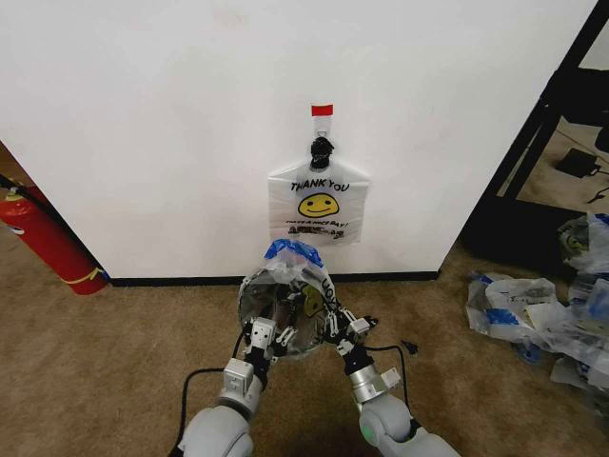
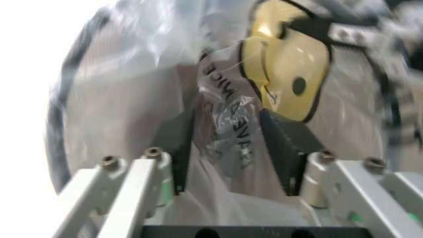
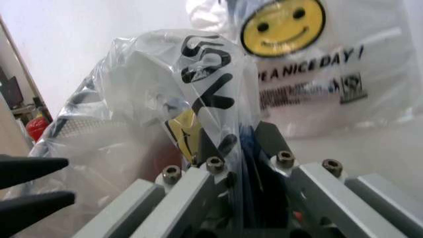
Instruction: Pick up the garbage bag from the wall and place it over the trash bin.
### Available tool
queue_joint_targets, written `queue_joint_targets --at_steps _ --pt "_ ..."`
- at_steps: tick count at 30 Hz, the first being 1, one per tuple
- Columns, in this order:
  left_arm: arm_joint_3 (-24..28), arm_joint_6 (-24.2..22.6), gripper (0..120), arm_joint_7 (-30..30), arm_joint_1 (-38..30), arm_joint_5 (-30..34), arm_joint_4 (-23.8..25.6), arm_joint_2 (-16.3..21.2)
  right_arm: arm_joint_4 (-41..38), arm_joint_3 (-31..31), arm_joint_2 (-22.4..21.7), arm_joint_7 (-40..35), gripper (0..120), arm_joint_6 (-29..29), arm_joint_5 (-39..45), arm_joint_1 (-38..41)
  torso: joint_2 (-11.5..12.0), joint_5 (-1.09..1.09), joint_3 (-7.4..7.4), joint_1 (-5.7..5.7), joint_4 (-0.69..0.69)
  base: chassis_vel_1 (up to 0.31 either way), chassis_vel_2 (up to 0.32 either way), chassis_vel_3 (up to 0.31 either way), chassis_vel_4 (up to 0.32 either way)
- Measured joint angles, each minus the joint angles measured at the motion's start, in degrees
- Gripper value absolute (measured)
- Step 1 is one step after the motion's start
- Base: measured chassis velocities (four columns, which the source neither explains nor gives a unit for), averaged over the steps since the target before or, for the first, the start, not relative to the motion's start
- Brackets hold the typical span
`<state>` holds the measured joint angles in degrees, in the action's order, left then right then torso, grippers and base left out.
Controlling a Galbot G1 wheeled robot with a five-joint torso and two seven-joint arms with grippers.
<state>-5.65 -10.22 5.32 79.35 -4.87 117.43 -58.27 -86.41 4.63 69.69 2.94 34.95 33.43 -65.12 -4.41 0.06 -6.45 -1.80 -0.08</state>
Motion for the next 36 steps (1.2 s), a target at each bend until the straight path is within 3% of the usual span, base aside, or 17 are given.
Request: queue_joint_targets --at_steps 4,6,9,10,11,13,14,17,19,22,26,36 --pt "1.0 -4.1 24 -1.6 -0.9 -0.8 1.8 4.1 -1.0 0.1 -1.0 0.8 1 -2.3 1.6 0.0 0.0 -0.01 0.00 0.00 0.00 0.000 0.000 0.000 0.000" --pt "3.4 -10.7 15 -0.2 -2.6 7.8 4.8 9.6 -1.2 -0.1 -2.0 3.3 1 -3.6 3.3 0.2 0.0 0.00 0.00 0.00 -0.01 0.000 0.000 0.000 0.000" --pt "6.1 -15.2 3 7.5 -5.5 23.3 8.0 13.4 -1.2 -0.4 -2.6 6.8 1 -4.2 5.4 0.6 0.0 -0.02 0.00 0.00 0.00 0.000 0.000 0.000 0.000" --pt "6.4 -15.7 1 8.8 -5.9 25.4 8.3 13.7 -1.2 -0.4 -2.7 7.3 1 -4.4 5.7 0.7 0.0 -0.02 0.00 0.00 0.00 0.000 0.000 0.000 0.000" --pt "7.7 -17.9 0 15.3 -8.5 36.4 10.3 14.3 -1.1 -0.5 -2.8 8.8 1 -4.9 7.2 0.8 0.0 -0.01 0.00 0.00 0.00 0.000 0.000 0.000 0.000" --pt "8.0 -18.4 0 17.2 -9.4 39.8 10.8 14.4 -1.1 -0.5 -2.8 9.1 1 -5.1 7.6 0.8 0.0 -0.02 0.00 0.00 0.00 0.000 0.000 0.000 0.000" --pt "8.7 -19.5 0 22.9 -12.5 50.1 12.3 14.2 -1.2 -0.5 -2.8 10.0 1 -6.0 8.9 0.8 0.0 -0.02 0.00 0.00 -0.01 0.000 0.000 0.000 0.000" --pt "8.9 -20.4 0 31.4 -17.8 67.6 13.8 12.9 -1.5 -0.5 -2.9 11.5 1 -7.4 10.3 0.6 0.0 -0.02 0.00 0.00 -0.02 0.000 0.000 0.000 0.000" --pt "8.7 -20.4 0 35.3 -19.7 75.4 14.2 11.9 -1.9 -0.3 -2.8 11.8 1 -7.9 11.1 0.4 0.0 -0.01 0.00 0.00 -0.02 0.000 0.000 0.000 0.000" --pt "8.7 -20.1 0 38.2 -20.5 78.8 14.0 10.3 -3.0 0.3 -2.6 10.6 1 -8.5 12.6 0.2 0.0 -0.02 0.00 0.00 -0.01 0.000 0.000 0.000 0.000" --pt "9.1 -19.1 0 40.8 -20.4 78.3 11.6 8.3 -5.0 1.5 -2.3 7.0 1 -9.2 13.3 -0.1 0.0 -0.01 0.00 0.00 0.00 0.000 0.000 0.000 0.000" --pt "13.5 -17.1 0 42.1 -20.9 64.2 4.1 5.5 -7.7 2.8 -2.0 2.0 1 -9.5 10.9 -1.0 0.0 -0.01 0.00 0.00 0.00 0.000 0.000 0.000 0.000"
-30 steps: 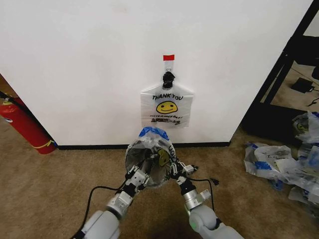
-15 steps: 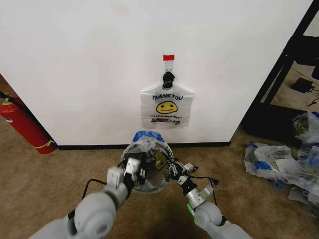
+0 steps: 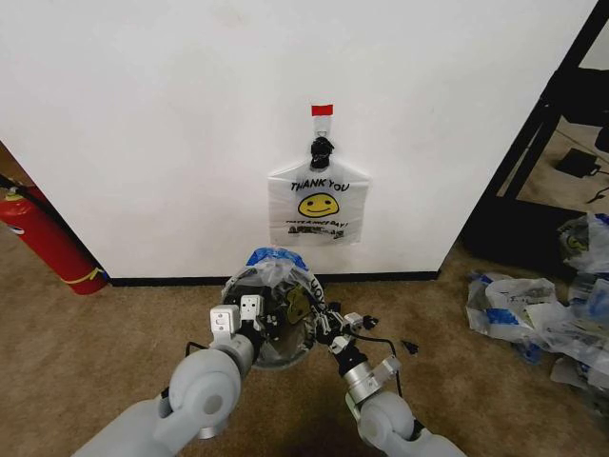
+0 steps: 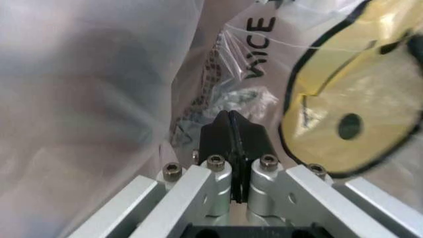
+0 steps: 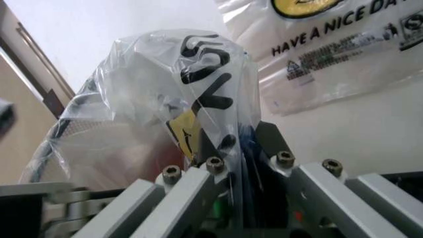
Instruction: Pick up the garbage bag from the wall and place it over the trash bin.
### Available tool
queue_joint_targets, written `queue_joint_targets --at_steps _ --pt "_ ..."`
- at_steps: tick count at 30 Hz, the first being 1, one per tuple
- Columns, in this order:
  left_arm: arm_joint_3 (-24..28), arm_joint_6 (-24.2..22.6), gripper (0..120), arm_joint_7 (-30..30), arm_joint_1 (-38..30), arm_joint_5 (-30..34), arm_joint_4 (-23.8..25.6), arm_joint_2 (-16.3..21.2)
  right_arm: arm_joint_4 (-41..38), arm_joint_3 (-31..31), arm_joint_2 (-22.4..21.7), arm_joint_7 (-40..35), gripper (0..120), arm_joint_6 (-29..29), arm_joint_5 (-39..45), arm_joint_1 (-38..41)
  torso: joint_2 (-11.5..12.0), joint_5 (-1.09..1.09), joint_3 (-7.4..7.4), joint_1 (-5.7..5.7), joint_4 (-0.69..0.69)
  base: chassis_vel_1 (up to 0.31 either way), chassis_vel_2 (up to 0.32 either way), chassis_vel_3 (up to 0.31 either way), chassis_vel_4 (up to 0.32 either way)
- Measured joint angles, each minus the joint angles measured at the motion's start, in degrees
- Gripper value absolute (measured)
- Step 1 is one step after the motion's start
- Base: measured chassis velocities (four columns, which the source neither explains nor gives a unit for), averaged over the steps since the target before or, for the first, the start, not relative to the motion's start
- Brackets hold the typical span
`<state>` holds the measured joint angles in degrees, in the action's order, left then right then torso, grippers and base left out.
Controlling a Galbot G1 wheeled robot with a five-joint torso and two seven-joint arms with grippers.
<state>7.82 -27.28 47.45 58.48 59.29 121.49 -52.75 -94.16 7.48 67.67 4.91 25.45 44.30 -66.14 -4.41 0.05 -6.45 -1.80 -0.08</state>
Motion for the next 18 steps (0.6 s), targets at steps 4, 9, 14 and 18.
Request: queue_joint_targets --at_steps 4,9,14,18 --pt "1.0 0.0 0 -0.1 -1.0 -2.2 -2.3 -1.0 -0.1 0.4 0.1 0.3 1 0.7 -1.9 -0.3 0.0 0.00 0.00 0.00 0.00 0.000 0.000 0.000 0.000" --pt "1.4 -0.2 0 0.1 -1.4 -4.1 -4.8 -2.1 0.4 0.3 0.1 3.9 1 3.1 -4.7 -0.5 0.0 -0.01 0.00 0.00 0.00 0.000 0.000 0.000 0.000" --pt "1.3 0.0 0 -0.1 -1.0 -5.9 -6.8 -3.2 0.5 0.2 0.1 5.7 1 4.5 -6.4 -0.8 0.0 0.00 0.00 0.00 0.00 0.000 0.000 0.000 0.000" --pt "0.7 0.0 0 -0.6 -0.7 -6.1 -7.5 -3.4 0.7 0.1 0.1 6.0 1 5.1 -7.3 -1.1 0.0 0.00 0.00 0.00 0.00 0.000 0.000 0.000 0.000"
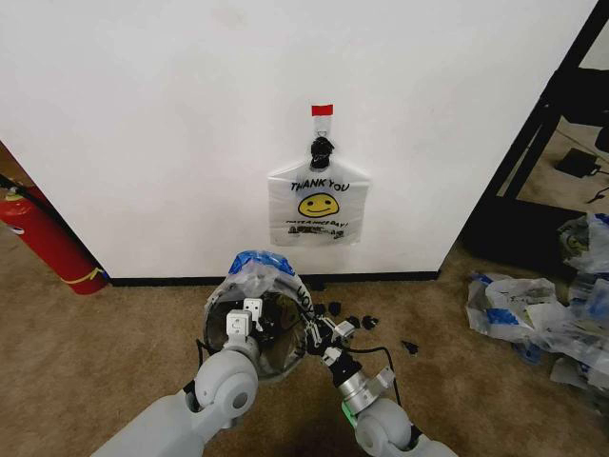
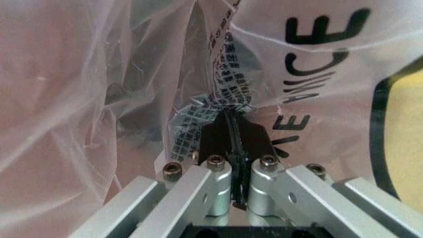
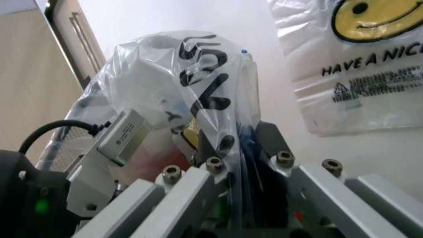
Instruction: Pick up the garbage bag from the wall and place it over the trash bin.
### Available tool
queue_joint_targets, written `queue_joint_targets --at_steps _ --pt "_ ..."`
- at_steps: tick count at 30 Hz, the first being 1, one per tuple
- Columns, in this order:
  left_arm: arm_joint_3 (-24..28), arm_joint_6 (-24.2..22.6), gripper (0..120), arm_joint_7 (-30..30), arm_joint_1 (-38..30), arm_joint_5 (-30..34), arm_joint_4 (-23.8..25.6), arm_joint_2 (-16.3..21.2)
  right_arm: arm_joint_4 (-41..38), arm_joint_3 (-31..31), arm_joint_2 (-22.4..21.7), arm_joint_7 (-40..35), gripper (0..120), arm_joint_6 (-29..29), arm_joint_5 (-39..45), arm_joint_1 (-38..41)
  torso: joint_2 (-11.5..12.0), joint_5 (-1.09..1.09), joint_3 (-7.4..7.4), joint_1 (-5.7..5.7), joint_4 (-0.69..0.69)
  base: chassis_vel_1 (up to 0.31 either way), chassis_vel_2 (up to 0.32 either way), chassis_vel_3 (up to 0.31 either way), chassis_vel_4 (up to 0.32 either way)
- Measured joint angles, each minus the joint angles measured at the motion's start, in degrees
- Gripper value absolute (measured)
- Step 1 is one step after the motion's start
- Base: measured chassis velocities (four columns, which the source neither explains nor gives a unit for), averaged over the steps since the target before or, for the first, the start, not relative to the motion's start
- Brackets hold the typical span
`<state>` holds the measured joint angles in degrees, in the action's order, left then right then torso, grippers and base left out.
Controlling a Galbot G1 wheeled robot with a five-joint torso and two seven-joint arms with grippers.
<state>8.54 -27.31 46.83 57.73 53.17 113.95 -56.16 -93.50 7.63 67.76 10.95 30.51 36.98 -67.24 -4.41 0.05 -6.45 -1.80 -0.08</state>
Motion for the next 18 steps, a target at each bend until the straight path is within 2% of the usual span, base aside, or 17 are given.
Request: queue_joint_targets --at_steps 5,11,18 --pt "-1.1 -0.2 0 -1.0 0.5 -0.1 0.6 0.2 0.2 0.0 0.0 -0.3 1 0.4 -0.9 -0.1 0.0 0.01 0.00 0.00 0.00 0.000 0.000 0.000 0.000" --pt "-2.3 -0.2 0 -2.2 2.1 -4.0 -0.4 1.7 0.3 -0.1 0.1 -2.5 1 0.5 -1.5 0.0 0.0 0.00 0.00 0.00 0.02 0.000 0.000 0.000 0.000" --pt "-1.9 0.3 0 -2.7 2.2 -6.8 -2.5 0.2 -0.4 0.8 0.1 -2.6 1 0.7 -1.4 -0.1 0.0 0.00 0.00 0.00 0.00 0.000 0.000 0.000 0.000"
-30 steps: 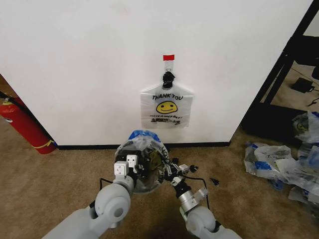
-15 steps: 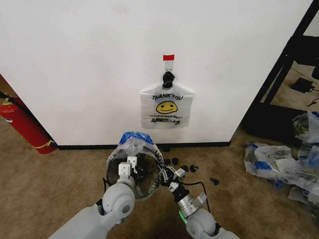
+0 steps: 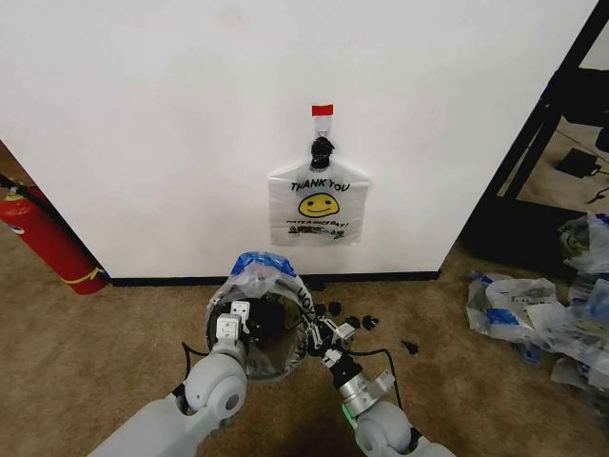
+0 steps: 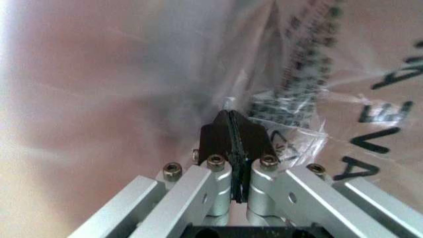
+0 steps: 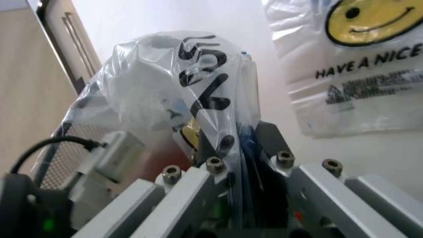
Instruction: Pick up the garbage bag from the wall and place it over the trash bin.
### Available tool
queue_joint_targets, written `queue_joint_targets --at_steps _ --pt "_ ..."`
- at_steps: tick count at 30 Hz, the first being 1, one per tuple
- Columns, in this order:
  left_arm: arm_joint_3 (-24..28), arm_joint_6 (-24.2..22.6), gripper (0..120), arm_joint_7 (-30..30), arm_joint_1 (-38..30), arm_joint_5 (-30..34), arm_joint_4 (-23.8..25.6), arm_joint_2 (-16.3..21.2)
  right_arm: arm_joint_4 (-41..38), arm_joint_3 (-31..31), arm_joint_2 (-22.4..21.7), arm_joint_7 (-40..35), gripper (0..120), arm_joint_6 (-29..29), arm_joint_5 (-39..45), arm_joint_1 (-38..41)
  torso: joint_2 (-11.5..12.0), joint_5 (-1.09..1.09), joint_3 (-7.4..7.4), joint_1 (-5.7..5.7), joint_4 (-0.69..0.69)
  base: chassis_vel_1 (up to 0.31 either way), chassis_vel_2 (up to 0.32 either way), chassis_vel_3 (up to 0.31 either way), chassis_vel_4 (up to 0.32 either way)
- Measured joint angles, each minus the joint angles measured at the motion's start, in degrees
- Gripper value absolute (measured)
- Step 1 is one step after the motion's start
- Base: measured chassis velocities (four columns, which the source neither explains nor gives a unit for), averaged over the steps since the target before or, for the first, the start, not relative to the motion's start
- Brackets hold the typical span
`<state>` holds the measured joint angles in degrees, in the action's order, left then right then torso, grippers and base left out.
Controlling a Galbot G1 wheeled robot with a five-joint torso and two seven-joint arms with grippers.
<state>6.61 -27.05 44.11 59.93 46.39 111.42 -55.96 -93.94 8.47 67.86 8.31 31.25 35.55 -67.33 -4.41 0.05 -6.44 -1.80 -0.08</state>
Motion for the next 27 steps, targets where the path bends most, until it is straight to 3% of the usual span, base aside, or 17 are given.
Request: queue_joint_targets --at_steps 15,27 --pt "0.8 0.0 0 -0.4 -3.4 0.8 -1.7 -2.3 0.0 1.1 -0.3 1.3 1 0.8 -1.6 -0.6 0.0 0.00 0.00 0.01 0.00 0.000 0.000 0.000 0.000" --pt "-0.9 0.7 0 -1.9 -1.4 -0.5 -4.3 -0.8 -0.1 0.4 -0.5 1.1 1 0.8 -1.5 -0.1 0.0 0.00 0.00 0.00 0.02 0.000 0.000 0.000 0.000"
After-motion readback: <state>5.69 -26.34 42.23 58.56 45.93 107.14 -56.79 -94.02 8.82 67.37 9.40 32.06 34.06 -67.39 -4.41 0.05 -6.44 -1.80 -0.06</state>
